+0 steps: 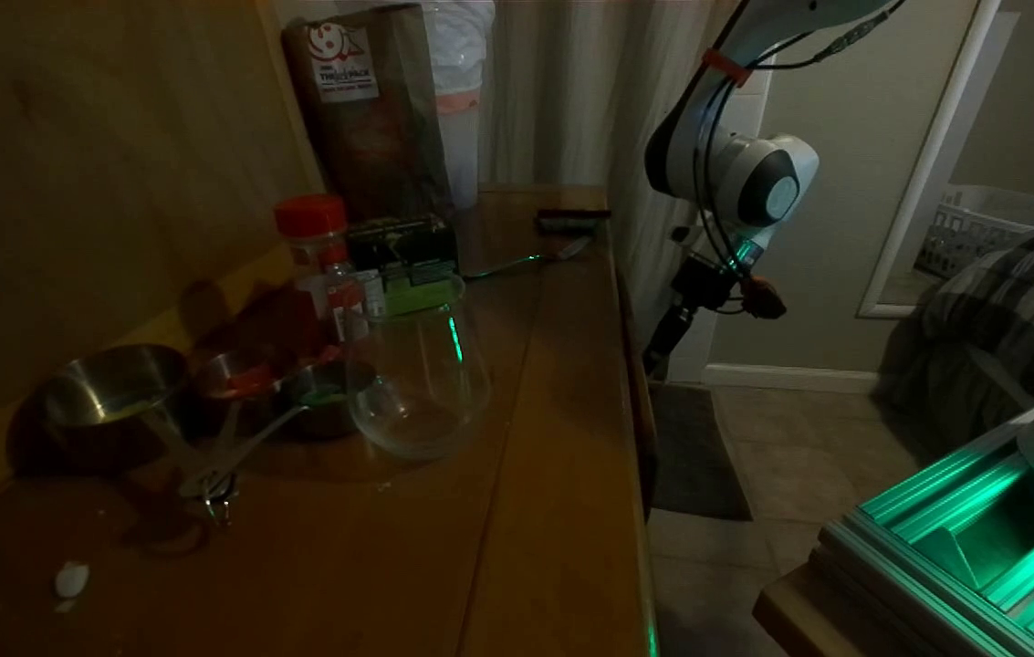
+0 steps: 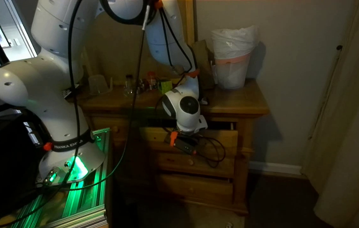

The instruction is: Open the first top drawer, then put the plastic in the drawer and close the drawer

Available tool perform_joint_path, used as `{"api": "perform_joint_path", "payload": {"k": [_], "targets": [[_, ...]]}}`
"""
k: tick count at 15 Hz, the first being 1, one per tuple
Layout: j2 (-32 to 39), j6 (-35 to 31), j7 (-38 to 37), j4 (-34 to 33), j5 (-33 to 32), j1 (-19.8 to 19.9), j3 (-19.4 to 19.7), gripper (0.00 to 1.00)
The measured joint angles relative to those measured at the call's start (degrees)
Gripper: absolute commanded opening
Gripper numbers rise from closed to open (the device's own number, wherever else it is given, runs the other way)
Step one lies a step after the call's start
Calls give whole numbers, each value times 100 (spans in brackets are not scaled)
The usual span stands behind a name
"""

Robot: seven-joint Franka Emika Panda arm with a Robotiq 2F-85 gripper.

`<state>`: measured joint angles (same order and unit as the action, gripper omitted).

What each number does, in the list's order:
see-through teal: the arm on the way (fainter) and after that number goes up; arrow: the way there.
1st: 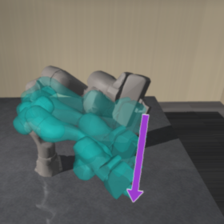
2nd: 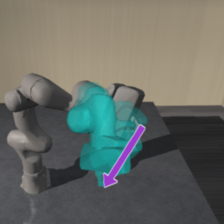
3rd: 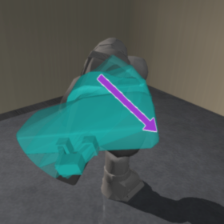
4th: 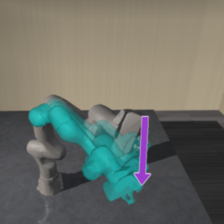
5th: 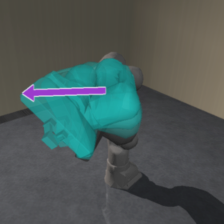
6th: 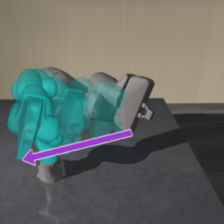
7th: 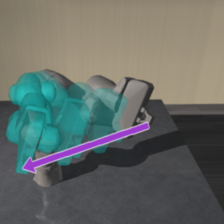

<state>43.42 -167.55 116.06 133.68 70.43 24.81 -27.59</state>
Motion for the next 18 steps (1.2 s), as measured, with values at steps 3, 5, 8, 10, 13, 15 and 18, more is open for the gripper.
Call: {"api": "perform_joint_path", "payload": {"k": [3, 5, 8, 10, 13, 15, 18], "targets": [[-133, -116, -332, 40, -54, -377, 203, 25], [-218, -142, -614, 62, -199, -646, 377, 25], [-332, -143, -1092, 83, -515, -1102, 688, 25], [-401, -143, -1455, 93, -760, -1447, 927, 25], [-499, -136, -1998, 112, -1078, -1997, 1321, 25], [-542, -115, -2279, 118, -1233, -2317, 1558, 25], [-592, -65, -2652, 120, -1419, -2763, 1898, 25]]}}
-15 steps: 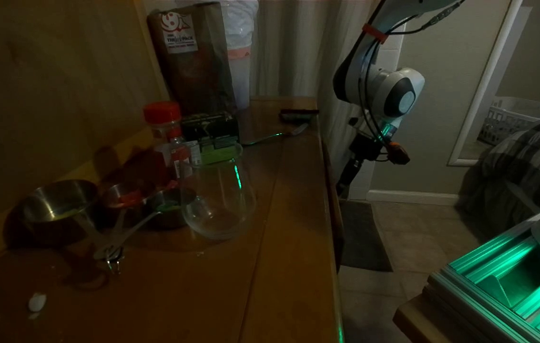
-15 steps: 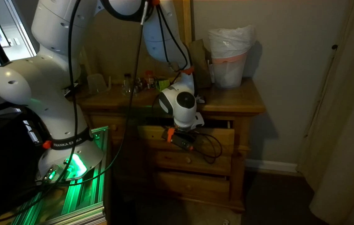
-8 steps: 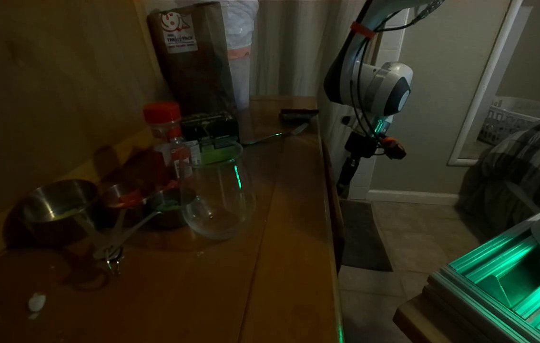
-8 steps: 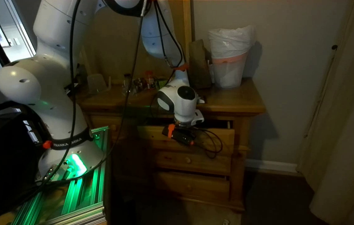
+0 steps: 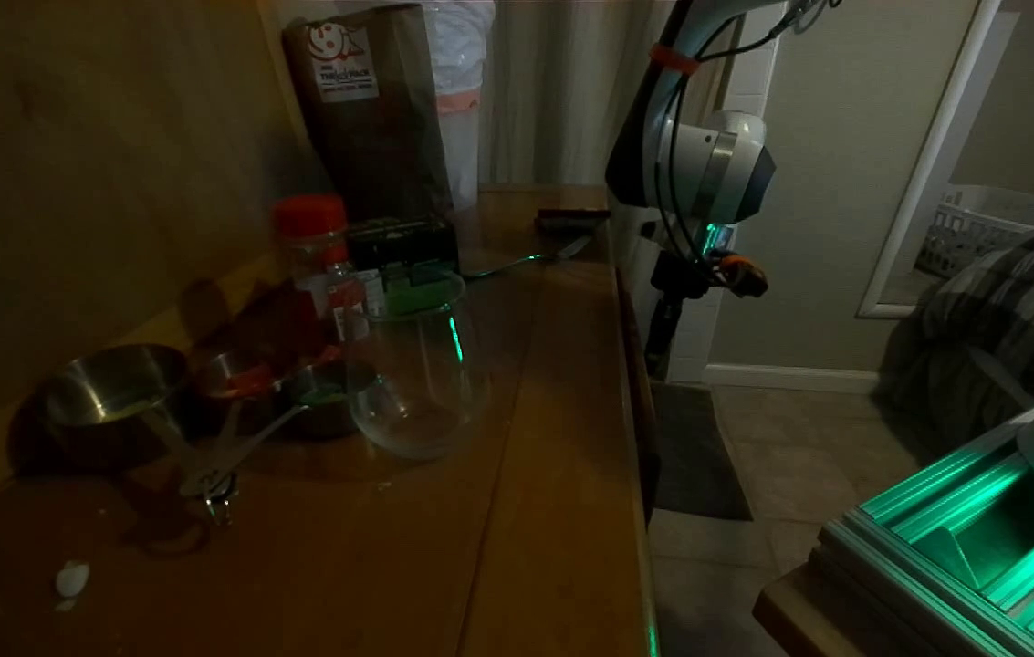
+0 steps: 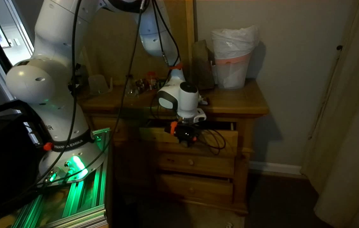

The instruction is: Open the first top drawer, then put the plastic in the drawer and close the drawer

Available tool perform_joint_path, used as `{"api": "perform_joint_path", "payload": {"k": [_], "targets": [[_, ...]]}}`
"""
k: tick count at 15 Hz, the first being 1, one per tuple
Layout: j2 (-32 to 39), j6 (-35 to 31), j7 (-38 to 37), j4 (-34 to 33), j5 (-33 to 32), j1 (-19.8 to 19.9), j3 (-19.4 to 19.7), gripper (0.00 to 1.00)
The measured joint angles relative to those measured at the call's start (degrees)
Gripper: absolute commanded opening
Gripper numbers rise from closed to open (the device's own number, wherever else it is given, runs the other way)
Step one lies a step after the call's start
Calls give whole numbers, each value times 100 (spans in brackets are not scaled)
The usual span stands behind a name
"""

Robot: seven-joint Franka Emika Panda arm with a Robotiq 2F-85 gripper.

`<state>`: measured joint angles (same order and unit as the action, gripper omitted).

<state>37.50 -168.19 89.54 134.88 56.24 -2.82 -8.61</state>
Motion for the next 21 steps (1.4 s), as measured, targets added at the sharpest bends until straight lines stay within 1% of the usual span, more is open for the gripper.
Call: {"api": "perform_joint_path", "payload": {"k": [6, 12, 13, 14, 15, 16, 17, 19, 20, 21], "targets": [[-51, 47, -561, 9, -182, -784, 582, 25], [-61, 89, -677, 8, -191, -1159, 868, 25], [-62, 110, -705, 10, -207, -1238, 937, 29], [-63, 128, -723, 10, -210, -1302, 993, 74], [-66, 147, -726, 10, -210, -1338, 1025, 73], [-70, 162, -736, 10, -210, -1354, 1043, 76], [-68, 157, -737, 10, -210, -1369, 1064, 81], [-34, 149, -732, 23, -229, -1408, 1193, 95], [-18, 137, -731, 38, -245, -1425, 1257, 100], [-5, 119, -730, 53, -265, -1451, 1325, 100]]}}
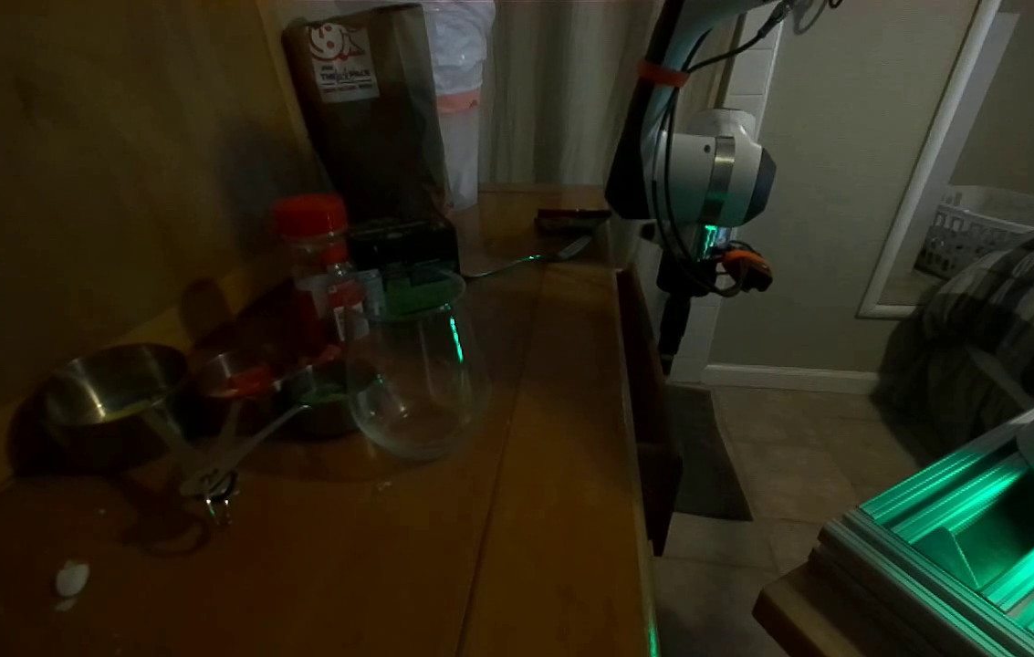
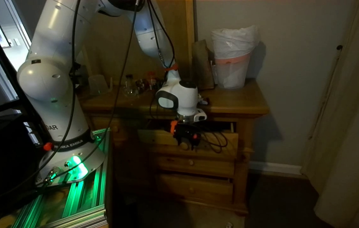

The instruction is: Open the first top drawer, then put the plastic in the drawer and close the drawer

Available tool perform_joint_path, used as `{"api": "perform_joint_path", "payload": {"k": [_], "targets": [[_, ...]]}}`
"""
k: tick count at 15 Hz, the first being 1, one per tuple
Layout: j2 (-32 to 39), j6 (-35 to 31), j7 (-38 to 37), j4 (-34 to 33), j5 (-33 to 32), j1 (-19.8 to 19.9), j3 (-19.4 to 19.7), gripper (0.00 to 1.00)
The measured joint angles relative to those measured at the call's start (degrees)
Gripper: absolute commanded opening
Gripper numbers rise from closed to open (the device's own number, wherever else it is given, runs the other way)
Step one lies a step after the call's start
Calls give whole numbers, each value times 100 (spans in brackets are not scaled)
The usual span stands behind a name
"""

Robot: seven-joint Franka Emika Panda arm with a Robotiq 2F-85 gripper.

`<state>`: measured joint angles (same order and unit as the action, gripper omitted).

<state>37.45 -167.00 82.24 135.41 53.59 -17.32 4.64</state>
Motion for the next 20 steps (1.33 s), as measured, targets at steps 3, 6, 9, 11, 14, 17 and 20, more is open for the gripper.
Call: {"api": "perform_joint_path", "payload": {"k": [3, 6, 9, 11, 14, 17, 20], "targets": [[0, -45, 3, 36, -75, -136, 222, 100], [49, -473, 70, 108, -226, -259, 676, 100], [150, -851, 153, 109, -292, -318, 1072, 100], [179, -1080, 208, 108, -292, -308, 1132, 100], [171, -1428, 369, 64, -283, -129, 904, 100], [95, -1888, 520, -17, -278, 453, 219, 100], [53, -2072, 615, -93, -277, 902, -206, 100]]}}
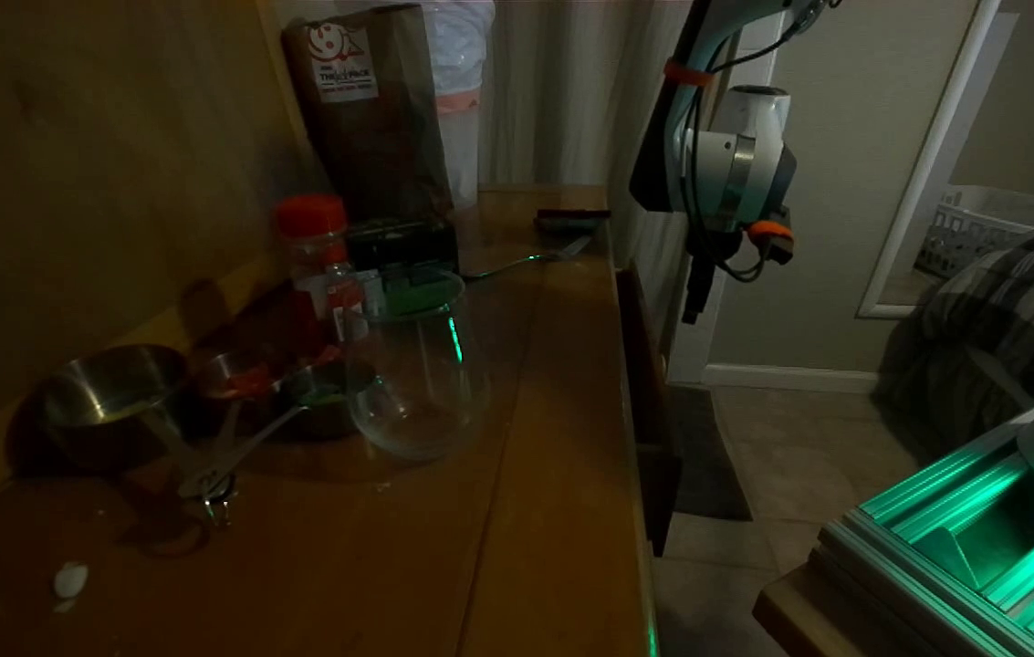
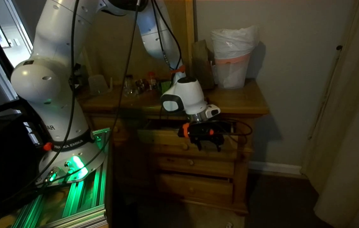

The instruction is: Open the first top drawer, then put the plastic in the drawer and close the drawer

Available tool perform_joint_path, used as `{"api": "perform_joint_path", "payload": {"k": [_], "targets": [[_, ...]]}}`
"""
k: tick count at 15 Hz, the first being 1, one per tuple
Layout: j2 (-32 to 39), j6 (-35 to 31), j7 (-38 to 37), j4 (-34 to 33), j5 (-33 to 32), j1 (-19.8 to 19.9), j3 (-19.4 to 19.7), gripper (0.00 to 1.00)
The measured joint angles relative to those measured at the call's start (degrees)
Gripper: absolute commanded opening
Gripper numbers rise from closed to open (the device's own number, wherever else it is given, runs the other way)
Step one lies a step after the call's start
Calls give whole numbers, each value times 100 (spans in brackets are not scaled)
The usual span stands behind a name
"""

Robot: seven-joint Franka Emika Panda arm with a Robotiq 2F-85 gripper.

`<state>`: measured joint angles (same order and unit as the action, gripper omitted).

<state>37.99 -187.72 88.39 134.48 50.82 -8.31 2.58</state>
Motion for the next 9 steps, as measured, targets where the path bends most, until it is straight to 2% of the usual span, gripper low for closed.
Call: {"api": "perform_joint_path", "payload": {"k": [5, 6, 7, 9], "targets": [[-3, -6, 11, -6, -7, 10, -8, 100], [-39, -59, -137, 27, -304, -37, 46, 100], [-119, -161, -209, 90, -446, -203, 197, 100], [-412, -346, -86, 317, -434, -815, 753, 100]]}}
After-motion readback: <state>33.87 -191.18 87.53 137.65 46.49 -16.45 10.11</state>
